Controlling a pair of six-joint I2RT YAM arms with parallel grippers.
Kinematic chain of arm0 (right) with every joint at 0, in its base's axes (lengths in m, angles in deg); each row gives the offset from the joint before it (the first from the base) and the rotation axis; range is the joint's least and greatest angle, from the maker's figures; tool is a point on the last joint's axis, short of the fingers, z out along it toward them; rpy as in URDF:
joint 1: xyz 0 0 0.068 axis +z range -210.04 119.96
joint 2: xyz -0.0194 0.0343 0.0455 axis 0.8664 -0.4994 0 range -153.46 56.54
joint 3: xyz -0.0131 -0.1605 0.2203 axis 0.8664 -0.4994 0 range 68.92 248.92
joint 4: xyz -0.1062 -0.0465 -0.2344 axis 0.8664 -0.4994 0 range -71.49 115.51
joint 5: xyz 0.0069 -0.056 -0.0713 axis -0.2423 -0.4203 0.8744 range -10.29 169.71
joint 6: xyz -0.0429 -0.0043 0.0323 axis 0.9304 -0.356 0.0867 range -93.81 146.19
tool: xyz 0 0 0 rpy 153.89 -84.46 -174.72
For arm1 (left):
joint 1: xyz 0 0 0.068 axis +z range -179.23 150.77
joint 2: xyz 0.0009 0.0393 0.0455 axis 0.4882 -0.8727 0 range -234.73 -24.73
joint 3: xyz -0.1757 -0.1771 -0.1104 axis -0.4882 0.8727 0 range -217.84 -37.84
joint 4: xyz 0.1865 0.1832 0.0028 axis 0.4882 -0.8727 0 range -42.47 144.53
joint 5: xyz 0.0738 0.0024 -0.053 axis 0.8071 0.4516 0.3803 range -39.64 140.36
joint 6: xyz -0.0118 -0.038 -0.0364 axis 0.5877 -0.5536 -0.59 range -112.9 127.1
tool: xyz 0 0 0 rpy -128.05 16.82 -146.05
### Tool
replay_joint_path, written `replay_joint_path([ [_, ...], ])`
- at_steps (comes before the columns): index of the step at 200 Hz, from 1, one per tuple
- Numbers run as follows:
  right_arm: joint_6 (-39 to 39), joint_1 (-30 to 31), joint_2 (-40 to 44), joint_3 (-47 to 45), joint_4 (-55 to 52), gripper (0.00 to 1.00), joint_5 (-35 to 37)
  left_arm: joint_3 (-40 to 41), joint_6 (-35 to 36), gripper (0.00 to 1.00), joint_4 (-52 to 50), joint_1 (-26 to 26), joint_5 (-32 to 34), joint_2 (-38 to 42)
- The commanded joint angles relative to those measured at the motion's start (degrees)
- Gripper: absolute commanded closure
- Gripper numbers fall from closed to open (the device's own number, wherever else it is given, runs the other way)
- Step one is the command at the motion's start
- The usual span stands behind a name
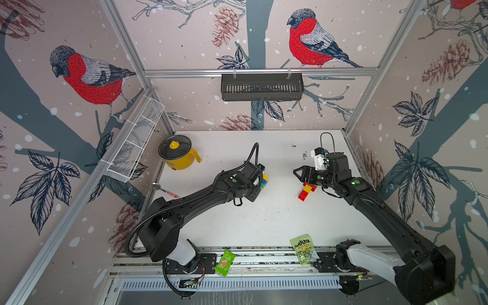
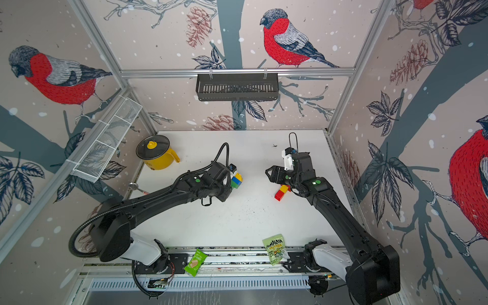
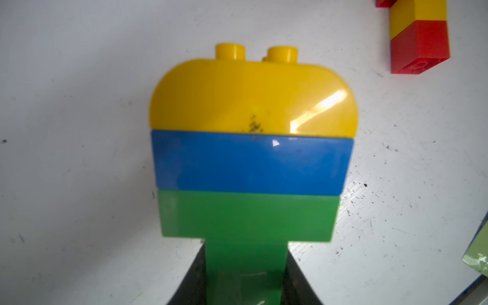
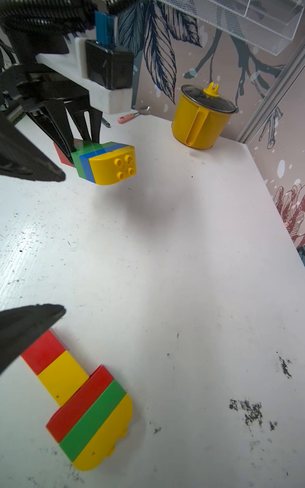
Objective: Assemble an ice cream with lego
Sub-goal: Place the lego brick at the center of the board.
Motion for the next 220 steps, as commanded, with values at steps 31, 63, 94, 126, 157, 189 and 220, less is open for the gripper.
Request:
replay_joint_path([
  [31, 2.6, -0.2, -2.8, -0.3, 0.5, 0.28, 1.2, -1.3, -1.4, 0.75, -4.9, 1.3, -6.5, -6.0],
  [63, 2.9, -0.2, -4.1, -1.1, 1.3, 0.28, 0.9, -0.8, -1.6, 0.76, -4.4, 1.7, -7.6, -8.6],
  [94, 3.2, -0.5, -4.7, -1.5, 1.8, 0.28, 0.9, -0.6, -1.5, 0.77, -3.6, 2.0, -7.4, -10.3],
  [126, 3.4, -0.9, -4.7, -2.2, 1.9, 0.28, 0.9, 0.3, -1.3, 0.78, -1.8, 2.1, -8.0, -11.2],
  [157, 3.4, -1.2, -4.3, -3.0, 1.9, 0.28, 0.9, 0.9, -1.5, 0.78, -1.3, 2.2, -7.3, -12.7],
  [189, 3.4, -1.6, -4.0, -3.8, 2.1, 0.27, 0.9, 0.8, -1.4, 0.73, -0.9, 2.2, -6.4, -14.4],
  [220, 3.5, -2.0, -3.2, -4.1, 1.8, 0.27, 1.1, 0.2, -1.6, 0.47, -1.3, 2.2, -5.9, -15.2],
])
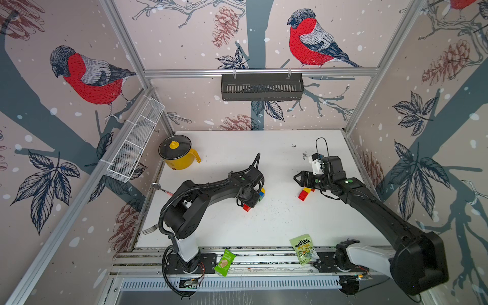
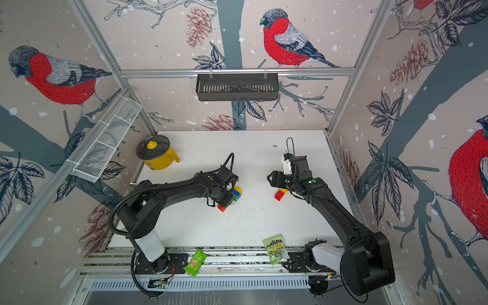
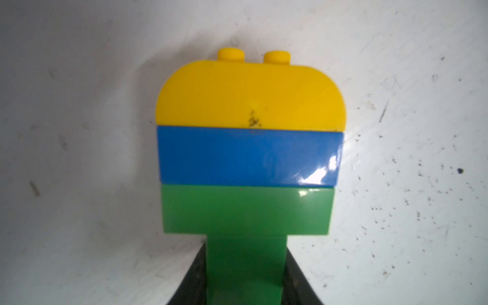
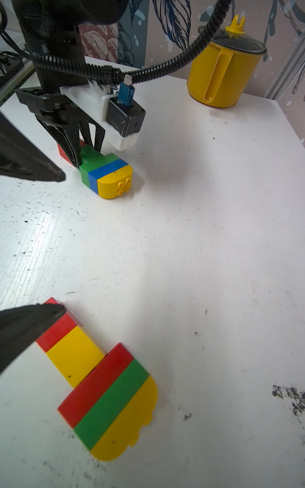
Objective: Assemble an ice cream with lego
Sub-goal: Place the lego brick at the center of the board.
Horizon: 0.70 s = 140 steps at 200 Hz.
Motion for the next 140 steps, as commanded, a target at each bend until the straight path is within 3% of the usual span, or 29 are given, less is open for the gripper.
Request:
replay_joint_path([
  [1, 0.5, -0.2, 0.7, -0.1, 0.7, 0.27, 0.1, 0.0, -0.3, 0.47, -2.0, 0.1, 0.8, -0.7],
  [16, 0.7, -0.6, 1.1, -0.1, 0.5, 0.27, 0.2, -0.2, -0.5, 0.42, -1.9, 0.2, 0.8, 0.0],
  [45, 1.3, -1.8, 2.1, -0.3, 1.0, 0.27, 0.5, -1.7, -1.2, 0.22, -1.9, 0.2, 1.7, 2.8],
  [62, 1.7, -3.2, 3.9, -0.8, 2.4, 0.26, 2.2, -3.9, -2.1, 0.04, -2.1, 0.6, 4.8, 6.4],
  [79, 2.2, -7.0, 7.0, -2.8, 6.5, 0.25, 6.0, -5.0, -3.6, 0.02, -0.1, 2.5, 11.1, 12.6],
  [91, 2.4, -10.7, 9.6, -6.0, 11.1, 0.25, 11.5, -3.0, -5.7, 0.02, 3.9, 6.0, 18.2, 18.2],
  [112, 3.7, -17.5, 13.1, -14.5, 24.5, 0.24, 15.9, 6.1, -8.9, 0.02, 15.4, 16.9, 29.1, 28.7],
  [140, 7.4, -20.2, 13.7, -25.7, 43.9, 0.21, 24.1, 27.2, -7.5, 0.01, 45.6, 31.6, 33.8, 37.3],
])
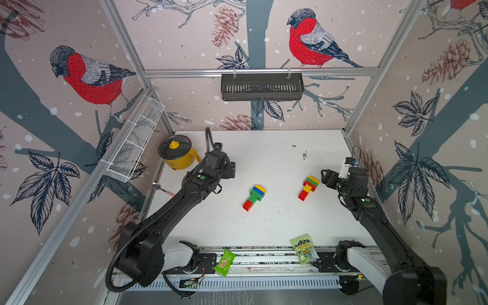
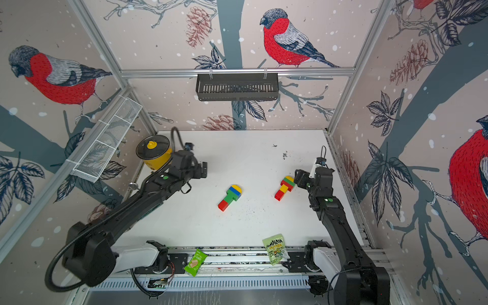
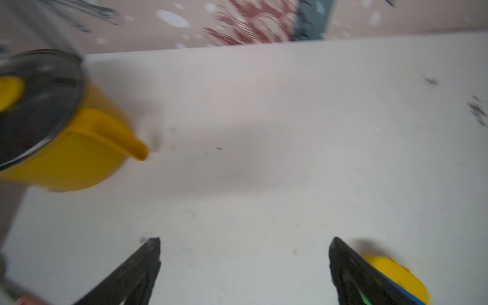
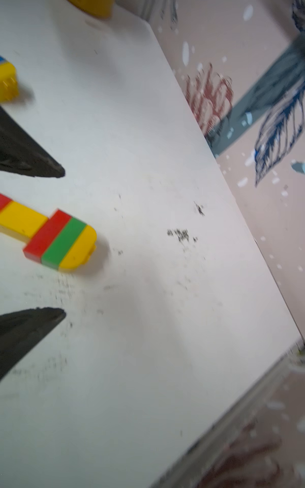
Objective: Assemble an ice cream with lego
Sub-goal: Place the lego brick at the center of the board, then reset both arms
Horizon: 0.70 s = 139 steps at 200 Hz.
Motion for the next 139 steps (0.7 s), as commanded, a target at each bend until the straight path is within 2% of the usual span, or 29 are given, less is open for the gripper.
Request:
replay_joint_path([
  [1, 4.8, -0.8, 0.0, -6.1, 21.2, 0.21, 8.9, 12.6, -1.0, 0.02, 25.7, 8.6, 9.4, 4.1],
  [23, 8.1, -0.3, -2.7, -9.8, 30.1, 0.2, 12.9, 23.1, 1.8, 0.02, 45.7, 13.5, 9.4, 1.2],
  [45, 9.9, 0.3, -6.6, -11.9, 37.2, 0.18, 14.6, 23.1, 6.3, 0.02, 52.1, 14.6, 7.0, -7.1],
  [62, 14.3, 3.5, -10.4, -14.8, 46.3, 0.14, 16.5, 21.3, 8.9, 0.02, 53.3, 14.7, 4.3, -12.4],
  [75, 17.5, 6.3, -14.1, -16.5, 53.3, 0.11, 19.1, 22.7, 9.8, 0.03, 59.1, 14.8, 3.1, -15.5],
  [89, 17.8, 6.7, -18.8, -17.8, 61.9, 0.1, 19.3, 24.3, 11.0, 0.03, 64.1, 14.7, 1.1, -17.4],
  [100, 18.2, 6.6, -20.3, -16.5, 61.2, 0.09, 18.4, 26.1, 11.0, 0.03, 64.3, 15.4, -2.9, -15.8],
  [109, 18.9, 6.5, -21.8, -14.7, 59.3, 0.07, 17.3, 29.6, 11.2, 0.03, 71.3, 15.9, -5.6, -16.2],
  [122, 20.3, 6.9, -26.6, -15.5, 65.3, 0.03, 17.8, 34.4, 12.6, 0.02, 83.5, 16.3, -7.6, -18.8],
  [130, 20.7, 6.9, -30.6, -16.3, 70.3, 0.0, 17.2, 34.0, 13.0, 0.02, 83.4, 16.3, -8.1, -19.4],
  [139, 22.4, 7.7, -34.2, -17.6, 78.0, 0.01, 17.3, 31.3, 14.0, 0.02, 77.1, 16.3, -9.5, -19.1],
])
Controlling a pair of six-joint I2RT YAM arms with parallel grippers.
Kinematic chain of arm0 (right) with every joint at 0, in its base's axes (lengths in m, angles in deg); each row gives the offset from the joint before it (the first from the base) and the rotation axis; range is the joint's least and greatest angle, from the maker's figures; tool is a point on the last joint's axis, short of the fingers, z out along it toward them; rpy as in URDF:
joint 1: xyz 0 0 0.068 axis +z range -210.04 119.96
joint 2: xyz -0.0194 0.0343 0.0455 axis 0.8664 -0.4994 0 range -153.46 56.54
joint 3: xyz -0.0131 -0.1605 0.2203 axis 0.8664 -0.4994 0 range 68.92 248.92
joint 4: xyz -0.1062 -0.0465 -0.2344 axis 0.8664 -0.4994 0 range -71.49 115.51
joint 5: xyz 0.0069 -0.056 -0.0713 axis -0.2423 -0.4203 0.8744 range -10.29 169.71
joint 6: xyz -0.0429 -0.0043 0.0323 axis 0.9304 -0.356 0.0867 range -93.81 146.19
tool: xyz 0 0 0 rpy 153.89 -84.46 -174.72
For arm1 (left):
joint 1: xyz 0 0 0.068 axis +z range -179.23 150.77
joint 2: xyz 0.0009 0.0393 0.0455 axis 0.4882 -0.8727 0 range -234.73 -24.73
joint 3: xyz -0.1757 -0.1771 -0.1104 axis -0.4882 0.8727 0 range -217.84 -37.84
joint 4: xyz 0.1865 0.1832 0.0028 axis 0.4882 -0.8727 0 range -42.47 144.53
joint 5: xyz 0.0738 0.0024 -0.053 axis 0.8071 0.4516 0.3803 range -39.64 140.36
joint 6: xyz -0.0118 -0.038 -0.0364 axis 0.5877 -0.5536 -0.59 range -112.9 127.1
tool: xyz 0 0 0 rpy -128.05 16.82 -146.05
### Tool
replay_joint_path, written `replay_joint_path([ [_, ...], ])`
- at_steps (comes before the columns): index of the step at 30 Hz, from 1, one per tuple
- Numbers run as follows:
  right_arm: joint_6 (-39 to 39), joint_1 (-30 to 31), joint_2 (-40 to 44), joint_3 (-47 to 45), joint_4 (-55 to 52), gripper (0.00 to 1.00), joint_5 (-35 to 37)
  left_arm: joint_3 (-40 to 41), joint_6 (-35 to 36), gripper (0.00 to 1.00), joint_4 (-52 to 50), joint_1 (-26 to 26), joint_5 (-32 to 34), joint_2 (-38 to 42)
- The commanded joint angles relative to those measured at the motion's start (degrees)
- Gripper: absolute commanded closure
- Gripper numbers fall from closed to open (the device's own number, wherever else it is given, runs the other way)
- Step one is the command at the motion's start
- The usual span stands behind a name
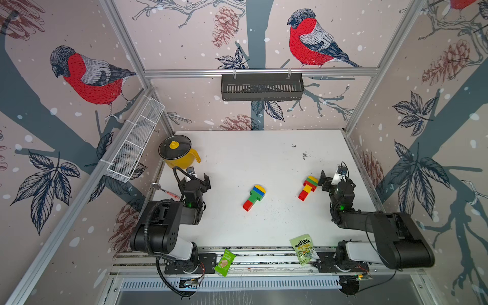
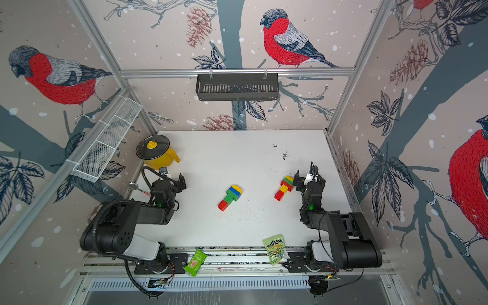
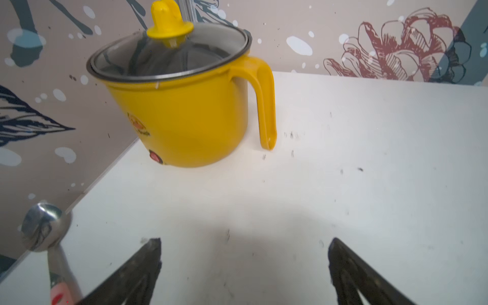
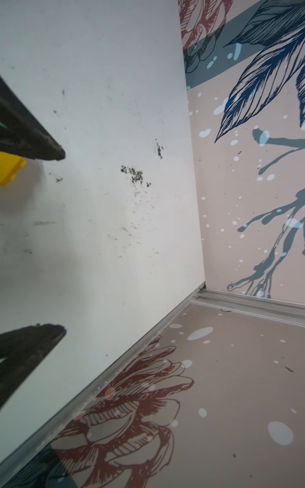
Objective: Assemble an ice cream with lego
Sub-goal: Reset both arms
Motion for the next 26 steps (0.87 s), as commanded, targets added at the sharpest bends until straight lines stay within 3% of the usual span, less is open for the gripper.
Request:
replay_joint_path([
  [1, 4.2, 0.9, -7.0, -2.1, 17.9, 0.0, 0.6, -2.2, 3.2, 0.02, 8.0, 0.2, -6.1, -0.4],
  [3, 3.6, 1.1, -5.3, -1.2, 13.7, 0.01, 1.8, -4.3, 1.0, 0.02, 1.5, 0.8, -6.5, 1.7],
  [8, 0.7, -2.8, -4.5, 3.2, 3.3, 0.0, -4.5, -4.4, 1.1, 0.02, 1.7, 0.9, -6.5, 1.5],
  [26, 0.7, -2.8, -4.6, 3.2, 3.6, 0.0, -4.6, -4.4, 0.9, 0.02, 1.2, 0.8, -6.4, 1.7],
])
